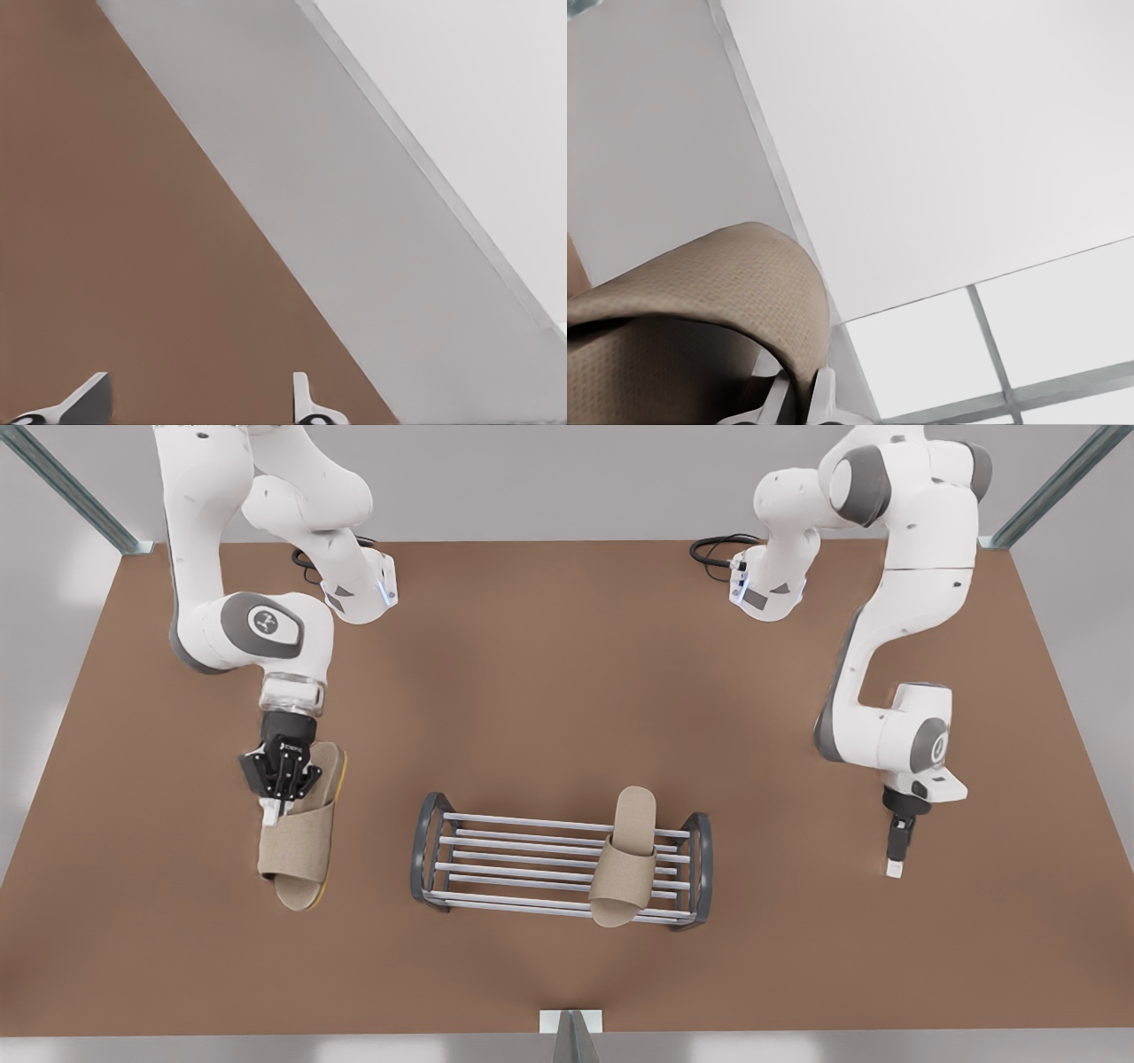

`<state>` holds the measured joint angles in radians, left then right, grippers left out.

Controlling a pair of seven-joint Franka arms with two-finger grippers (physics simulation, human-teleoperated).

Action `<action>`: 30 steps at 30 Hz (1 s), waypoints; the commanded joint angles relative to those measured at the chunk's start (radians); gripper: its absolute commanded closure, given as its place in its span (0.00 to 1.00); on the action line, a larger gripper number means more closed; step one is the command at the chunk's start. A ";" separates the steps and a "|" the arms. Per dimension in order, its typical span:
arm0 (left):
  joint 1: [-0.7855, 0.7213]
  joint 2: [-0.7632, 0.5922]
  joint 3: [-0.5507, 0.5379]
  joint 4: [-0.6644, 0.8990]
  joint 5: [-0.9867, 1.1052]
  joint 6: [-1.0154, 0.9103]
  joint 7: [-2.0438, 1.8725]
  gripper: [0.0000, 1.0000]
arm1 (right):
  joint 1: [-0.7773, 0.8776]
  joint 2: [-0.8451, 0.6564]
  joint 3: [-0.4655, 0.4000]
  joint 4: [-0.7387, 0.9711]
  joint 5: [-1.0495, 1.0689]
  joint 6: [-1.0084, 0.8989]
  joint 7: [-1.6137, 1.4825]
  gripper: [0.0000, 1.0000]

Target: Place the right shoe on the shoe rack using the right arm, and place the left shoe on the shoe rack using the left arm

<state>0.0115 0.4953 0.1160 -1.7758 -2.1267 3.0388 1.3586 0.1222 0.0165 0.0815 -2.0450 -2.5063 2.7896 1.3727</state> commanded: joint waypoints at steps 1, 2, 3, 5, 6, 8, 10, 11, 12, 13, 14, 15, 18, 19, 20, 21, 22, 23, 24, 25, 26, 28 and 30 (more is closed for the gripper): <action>0.058 0.017 0.108 0.044 0.893 -0.776 -0.585 0.00 | 0.180 0.063 0.001 0.075 0.096 0.169 -0.049 0.79; 0.048 -0.020 0.109 0.069 1.145 -0.810 -0.808 0.00 | 0.234 0.105 0.001 0.121 0.139 0.162 -0.049 0.79; -0.007 -0.054 0.158 0.128 1.480 -0.966 -1.027 0.00 | 0.274 0.140 0.000 0.160 0.168 0.156 -0.050 0.79; -0.157 -0.129 0.166 0.289 1.996 -1.301 -1.329 0.00 | 0.335 0.175 -0.002 0.210 0.192 0.153 -0.053 0.79; -0.215 -0.179 0.172 0.292 2.110 -1.382 -1.329 0.00 | 0.341 0.178 0.000 0.229 0.205 0.134 -0.053 0.79; -0.215 -0.219 0.169 0.377 2.139 -1.532 -1.333 0.00 | 0.372 0.226 0.000 0.266 0.271 0.111 -0.055 0.79; -0.234 -0.317 0.166 0.389 2.196 -1.657 -1.446 0.00 | 0.386 0.263 -0.015 0.273 0.287 0.103 -0.056 0.79; -0.234 -0.371 0.171 0.389 2.197 -1.681 -1.494 0.00 | 0.387 0.289 -0.026 0.285 0.287 0.102 -0.056 0.79; -0.237 -0.414 0.169 0.388 2.196 -1.684 -1.497 0.00 | 0.389 0.325 -0.026 0.316 0.287 0.085 -0.056 0.79; -0.261 -0.426 0.171 0.380 2.194 -1.677 -1.521 0.00 | 0.399 0.344 -0.028 0.331 0.287 0.080 -0.056 0.79; -0.272 -0.440 0.169 0.349 2.183 -1.634 -1.652 0.00 | 0.402 0.378 -0.040 0.362 0.287 0.080 -0.056 0.79; -0.286 -0.474 0.171 0.254 2.185 -1.539 -1.656 0.00 | 0.410 0.405 -0.062 0.387 0.287 0.080 -0.056 0.79; -0.295 -0.491 0.171 0.179 2.183 -1.477 -1.794 0.00 | 0.435 0.447 -0.101 0.408 0.285 0.042 -0.075 0.79; -0.294 -0.483 0.169 0.138 2.182 -1.447 -1.829 0.00 | 0.433 0.450 -0.114 0.411 0.287 0.041 -0.092 0.79; -0.295 -0.478 0.169 0.131 2.182 -1.437 -1.842 0.00 | 0.435 0.467 -0.112 0.408 0.285 0.001 -0.092 0.79; -0.297 -0.478 0.169 0.131 2.182 -1.437 -1.843 0.00 | 0.438 0.479 -0.115 0.410 0.287 -0.024 -0.090 0.79; -0.298 -0.478 0.169 0.131 2.182 -1.437 -1.872 0.00 | 0.439 0.484 -0.126 0.402 0.287 -0.031 -0.087 0.79; -0.298 -0.478 0.169 0.131 2.182 -1.437 -1.873 0.00 | 0.441 0.490 -0.126 0.399 0.287 -0.048 -0.086 0.79; -0.298 -0.478 0.169 0.130 2.182 -1.437 -1.877 0.00 | 0.441 0.497 -0.127 0.404 0.288 -0.050 -0.086 0.79; -0.298 -0.478 0.169 0.130 2.182 -1.437 -1.877 0.00 | 0.441 0.497 -0.126 0.404 0.288 -0.061 -0.086 0.79; -0.298 -0.478 0.171 0.128 2.182 -1.437 -1.877 0.00 | 0.441 0.508 -0.126 0.401 0.288 -0.077 -0.083 0.79; -0.300 -0.478 0.169 0.122 2.182 -1.437 -1.876 0.00 | 0.459 0.530 -0.126 0.387 0.288 -0.133 -0.075 0.69; -0.300 -0.478 0.169 0.122 2.182 -1.437 -1.877 0.00 | 0.459 0.530 -0.126 0.385 0.288 -0.131 -0.072 0.34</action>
<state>-0.3115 0.0177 0.2793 -1.6536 0.0538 1.6006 -0.0325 0.5811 0.5451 -0.0443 -1.6602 -2.2210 2.7149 1.3160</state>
